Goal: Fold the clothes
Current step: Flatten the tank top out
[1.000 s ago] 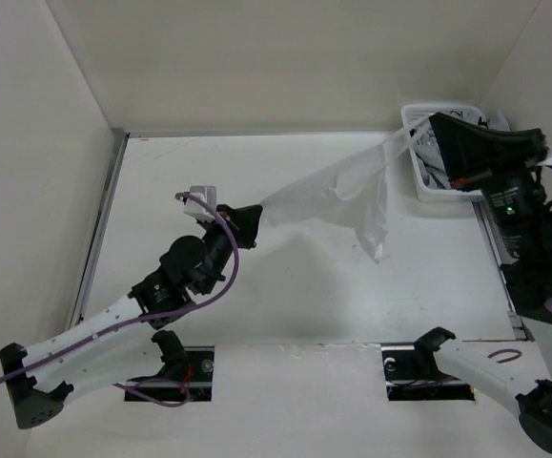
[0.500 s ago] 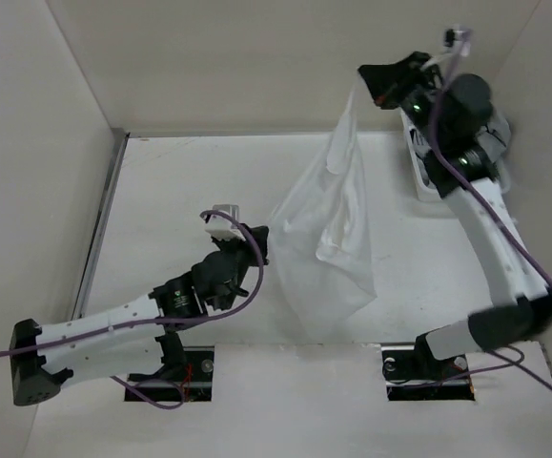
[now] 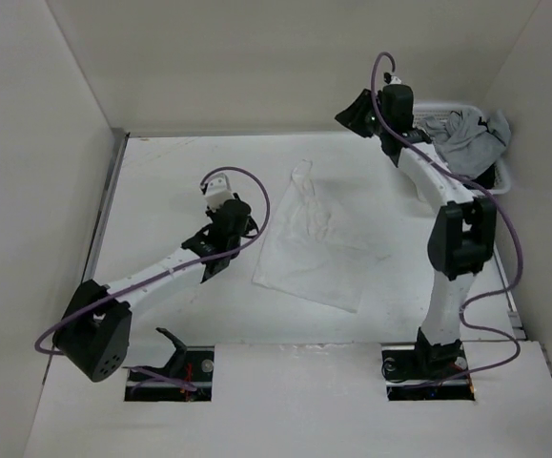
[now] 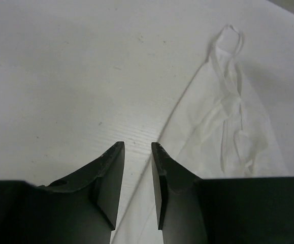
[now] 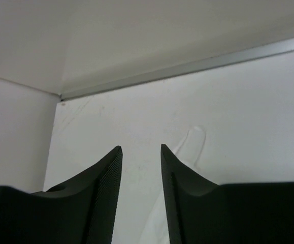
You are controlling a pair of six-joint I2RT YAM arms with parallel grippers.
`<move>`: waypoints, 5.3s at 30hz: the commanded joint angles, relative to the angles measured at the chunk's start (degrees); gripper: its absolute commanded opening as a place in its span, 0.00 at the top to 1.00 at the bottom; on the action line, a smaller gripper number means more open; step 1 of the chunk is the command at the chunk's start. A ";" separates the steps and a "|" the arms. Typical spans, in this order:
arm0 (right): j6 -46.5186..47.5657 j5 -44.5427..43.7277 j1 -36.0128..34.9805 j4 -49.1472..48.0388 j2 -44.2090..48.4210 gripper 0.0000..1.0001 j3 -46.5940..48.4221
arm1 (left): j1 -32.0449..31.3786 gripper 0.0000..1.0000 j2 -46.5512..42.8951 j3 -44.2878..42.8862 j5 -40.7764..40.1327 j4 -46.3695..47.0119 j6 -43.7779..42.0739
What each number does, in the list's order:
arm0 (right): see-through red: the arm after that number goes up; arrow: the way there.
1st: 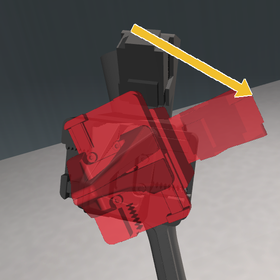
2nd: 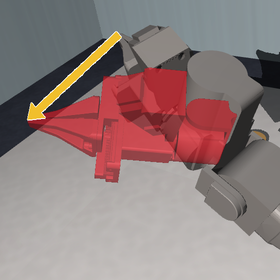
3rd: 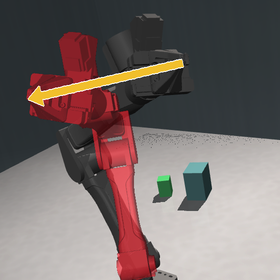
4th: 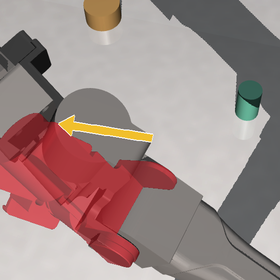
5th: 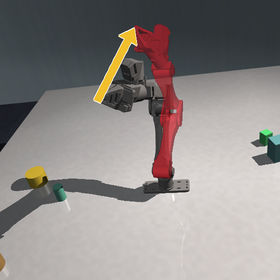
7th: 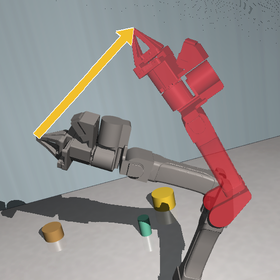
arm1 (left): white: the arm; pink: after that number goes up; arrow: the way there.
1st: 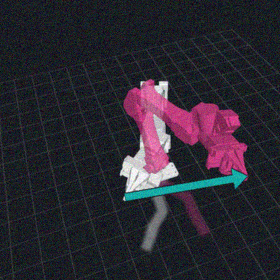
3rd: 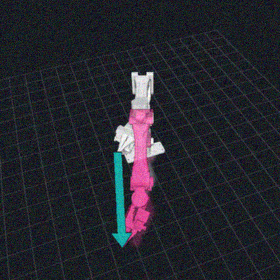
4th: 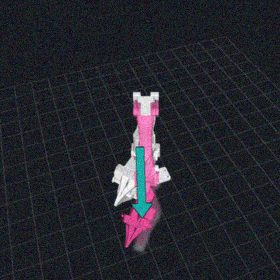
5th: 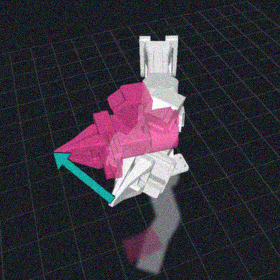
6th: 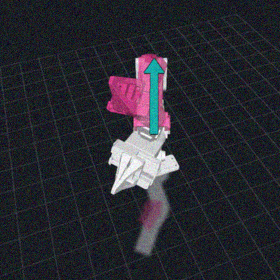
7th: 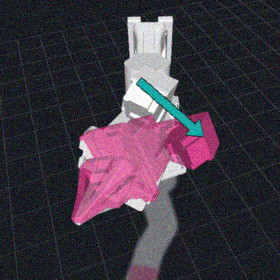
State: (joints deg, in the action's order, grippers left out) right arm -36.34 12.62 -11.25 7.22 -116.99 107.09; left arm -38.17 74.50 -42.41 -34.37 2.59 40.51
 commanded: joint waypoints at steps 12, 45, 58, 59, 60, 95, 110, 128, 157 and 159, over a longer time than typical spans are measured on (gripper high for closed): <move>0.22 -12.87 -16.04 -18.39 45.87 0.99 -65.14 | -0.80 0.78 -6.21 10.33 26.55 -6.01 0.88; -17.71 -31.34 -31.51 0.59 65.58 0.62 -88.54 | 0.24 0.95 -11.38 16.74 15.92 -7.69 8.70; -17.10 -31.26 -30.20 -1.85 51.79 0.70 -82.40 | 7.10 0.95 -23.08 25.01 18.02 -6.99 11.08; -16.58 -30.30 -29.50 -3.86 50.47 0.72 -81.96 | 7.19 0.95 -23.52 25.45 18.20 -6.81 11.17; -16.05 -29.24 -28.71 -5.88 49.24 0.73 -81.60 | 7.28 0.95 -23.96 25.97 18.37 -6.63 11.34; -24.40 -25.02 -36.61 -0.54 57.14 0.65 -87.05 | 3.68 0.95 -23.43 29.67 18.99 2.95 17.32; -26.24 -23.69 -35.91 -9.34 54.23 0.96 -90.39 | 3.68 0.95 -23.87 29.23 18.90 2.51 17.32; 3.45 -38.73 -38.45 19.05 73.41 1.00 -36.89 | 1.14 0.96 -37.68 -14.69 6.78 -9.98 -0.42; 1.35 -5.68 -9.28 8.15 34.20 0.99 -6.66 | 24.51 0.97 -3.22 -35.09 26.81 1.28 9.42; 1.62 -5.50 -9.36 9.21 34.19 0.99 -3.91 | 24.59 0.97 -4.18 -35.72 26.99 1.19 9.06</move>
State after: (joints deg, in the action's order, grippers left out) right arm -34.92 4.58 -20.69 18.98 -86.24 95.53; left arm -13.89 75.07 -72.16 -10.35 -1.87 49.01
